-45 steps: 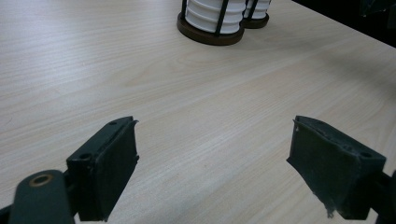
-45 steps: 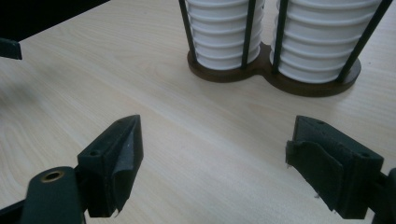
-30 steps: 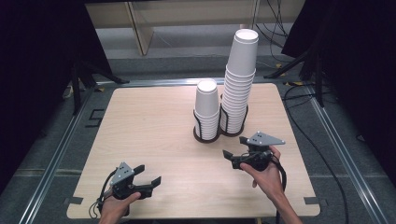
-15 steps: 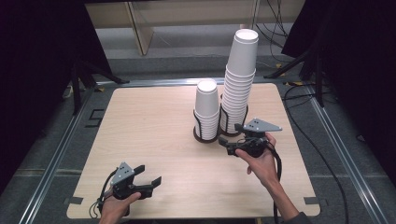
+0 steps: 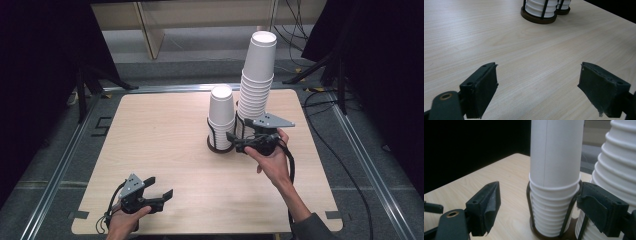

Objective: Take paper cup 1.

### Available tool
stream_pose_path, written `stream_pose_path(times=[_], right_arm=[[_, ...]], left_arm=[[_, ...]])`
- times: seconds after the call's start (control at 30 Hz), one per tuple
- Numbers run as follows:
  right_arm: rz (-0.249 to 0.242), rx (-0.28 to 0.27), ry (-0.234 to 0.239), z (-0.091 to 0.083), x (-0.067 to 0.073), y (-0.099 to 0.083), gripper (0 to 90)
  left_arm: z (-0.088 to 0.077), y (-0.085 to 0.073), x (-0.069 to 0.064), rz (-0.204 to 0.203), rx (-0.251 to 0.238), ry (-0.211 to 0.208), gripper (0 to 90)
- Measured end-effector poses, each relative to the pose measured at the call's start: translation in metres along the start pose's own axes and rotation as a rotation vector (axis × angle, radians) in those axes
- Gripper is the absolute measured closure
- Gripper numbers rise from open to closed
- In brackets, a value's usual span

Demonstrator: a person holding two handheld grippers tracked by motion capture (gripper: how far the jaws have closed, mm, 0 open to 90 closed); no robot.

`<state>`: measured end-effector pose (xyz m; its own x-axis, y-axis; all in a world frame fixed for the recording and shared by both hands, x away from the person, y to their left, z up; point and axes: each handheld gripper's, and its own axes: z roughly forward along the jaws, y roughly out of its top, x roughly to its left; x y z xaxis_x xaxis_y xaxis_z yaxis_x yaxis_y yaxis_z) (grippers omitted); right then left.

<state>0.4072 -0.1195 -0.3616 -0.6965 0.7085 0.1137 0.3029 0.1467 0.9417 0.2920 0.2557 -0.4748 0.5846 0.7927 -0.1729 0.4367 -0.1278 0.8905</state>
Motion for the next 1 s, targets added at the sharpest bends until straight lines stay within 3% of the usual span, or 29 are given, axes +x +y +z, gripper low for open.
stream_pose_path(times=[0.13, 0.17, 0.4, 0.43, 0.47, 0.5, 0.53, 0.57, 0.63, 0.87, 1.0], right_arm=[[-0.027, -0.027, -0.016, 0.009, -0.004, 0.010, 20.2], [0.002, -0.020, -0.009, 0.011, -0.004, 0.012, 20.2], [-0.015, -0.048, -0.032, 0.027, -0.006, 0.029, 20.1], [-0.026, -0.058, -0.035, 0.030, -0.007, 0.031, 20.1], [-0.015, -0.049, -0.038, 0.030, -0.006, 0.032, 20.1], [-0.022, -0.051, -0.048, 0.033, -0.007, 0.034, 20.1], [0.007, -0.048, -0.044, 0.035, -0.005, 0.035, 20.1], [-0.010, -0.053, -0.049, 0.038, -0.007, 0.036, 20.2], [0.004, -0.047, -0.050, 0.040, -0.008, 0.037, 20.1], [-0.001, -0.059, -0.066, 0.048, -0.010, 0.043, 19.0], [0.032, -0.065, -0.061, 0.053, -0.009, 0.045, 19.1]], left_arm=[[0.000, 0.001, 0.001, 0.036, 0.012, 0.001, 14.5], [0.000, 0.000, 0.000, 0.010, 0.003, -0.006, 14.5], [0.000, 0.000, -0.001, 0.010, 0.009, -0.003, 14.5], [0.000, 0.001, 0.000, 0.028, 0.010, -0.002, 14.5], [-0.001, 0.001, 0.000, 0.038, 0.020, 0.003, 14.5], [-0.001, 0.001, 0.000, 0.030, 0.017, 0.003, 14.5], [0.001, 0.000, -0.001, 0.009, 0.006, -0.006, 14.5], [0.001, 0.000, -0.001, 0.008, 0.006, -0.006, 14.5], [0.000, 0.001, -0.001, 0.029, 0.020, 0.000, 14.5], [0.000, 0.001, -0.001, 0.026, 0.018, -0.002, 14.5], [0.001, -0.001, -0.002, 0.014, 0.016, -0.008, 14.5]])
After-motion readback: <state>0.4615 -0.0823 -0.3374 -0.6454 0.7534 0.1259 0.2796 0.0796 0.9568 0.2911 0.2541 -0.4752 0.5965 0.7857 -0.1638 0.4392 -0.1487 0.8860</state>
